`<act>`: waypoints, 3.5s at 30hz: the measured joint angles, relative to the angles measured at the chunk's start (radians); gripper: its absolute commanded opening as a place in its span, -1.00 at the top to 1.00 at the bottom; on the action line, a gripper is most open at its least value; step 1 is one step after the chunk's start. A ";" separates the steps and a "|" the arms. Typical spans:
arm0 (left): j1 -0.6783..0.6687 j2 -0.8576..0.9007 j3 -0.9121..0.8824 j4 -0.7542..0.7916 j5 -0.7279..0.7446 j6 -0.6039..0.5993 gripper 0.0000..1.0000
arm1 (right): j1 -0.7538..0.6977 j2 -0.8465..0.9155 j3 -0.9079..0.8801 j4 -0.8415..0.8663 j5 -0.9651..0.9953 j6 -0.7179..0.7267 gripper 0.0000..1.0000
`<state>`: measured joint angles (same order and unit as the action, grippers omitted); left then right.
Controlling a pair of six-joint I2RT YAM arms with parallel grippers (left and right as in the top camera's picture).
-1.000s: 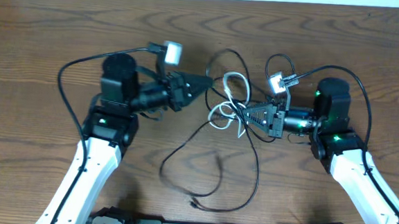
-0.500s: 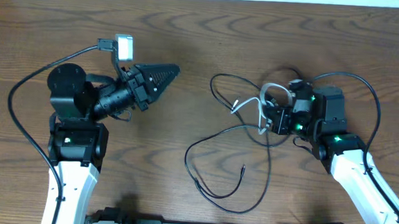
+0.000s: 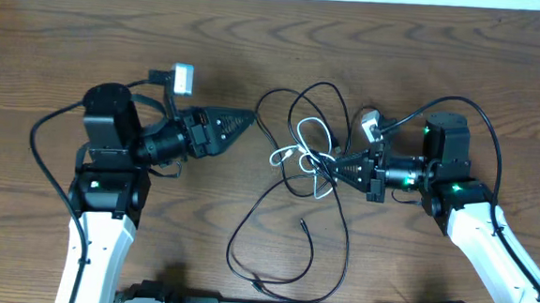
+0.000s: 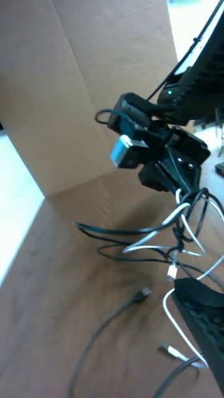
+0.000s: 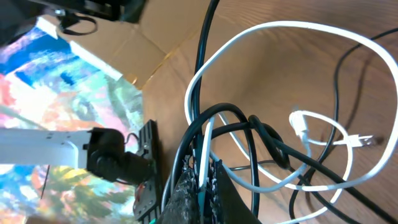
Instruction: Untangle cables
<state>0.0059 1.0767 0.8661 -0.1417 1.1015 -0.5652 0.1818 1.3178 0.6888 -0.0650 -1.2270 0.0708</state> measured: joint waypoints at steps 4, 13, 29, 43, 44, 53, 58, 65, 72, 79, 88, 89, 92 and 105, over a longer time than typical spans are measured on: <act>-0.054 0.021 0.000 -0.018 0.000 0.012 -0.76 | 0.000 0.000 0.000 0.001 -0.008 -0.003 0.98; -0.220 0.068 0.002 -0.236 -0.113 0.021 -0.76 | -0.001 0.000 0.000 0.032 0.228 0.323 0.98; -0.536 0.074 0.002 -0.251 -0.687 -0.137 -0.82 | 0.067 0.000 0.000 0.114 0.735 0.872 0.97; -0.776 0.217 0.002 -0.123 -1.069 -0.171 -0.58 | 0.162 0.000 0.000 0.075 0.837 1.010 0.97; -0.781 0.229 0.002 -0.112 -1.077 -0.172 -0.57 | 0.162 0.000 0.000 0.075 0.834 1.014 0.97; -0.821 0.261 0.002 -0.007 -1.101 -0.138 -0.29 | 0.151 0.000 0.000 0.073 0.766 1.033 0.97; -0.826 0.268 0.002 -0.007 -1.106 -0.117 0.31 | 0.145 0.000 0.000 0.073 0.709 1.047 0.97; -0.827 0.311 0.002 -0.006 -1.108 -0.110 0.77 | 0.114 0.000 0.000 0.072 0.623 1.048 0.97; -0.827 0.318 0.002 -0.003 -1.138 -0.088 0.85 | 0.091 0.000 0.000 0.072 0.573 1.035 0.97; -0.819 0.317 0.002 -0.003 -1.202 -0.046 0.85 | 0.023 0.000 0.000 0.045 0.528 0.927 0.97; -0.757 0.317 0.002 0.002 -1.217 -0.032 0.85 | -0.096 0.000 0.000 -0.105 0.482 0.715 0.97; -0.753 0.317 0.002 0.033 -1.196 -0.032 0.83 | -0.100 0.000 0.000 -0.113 0.478 0.677 0.97; -0.753 0.317 0.003 0.101 -1.095 -0.004 0.52 | -0.100 0.000 0.000 -0.113 0.439 0.597 0.97; -0.754 0.315 0.004 0.128 -0.732 0.149 0.17 | -0.100 0.000 0.000 -0.110 0.349 0.472 0.97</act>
<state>-0.7479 1.3914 0.8700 -0.0135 0.3691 -0.4164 0.0818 1.3178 0.6888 -0.1753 -0.8783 0.5426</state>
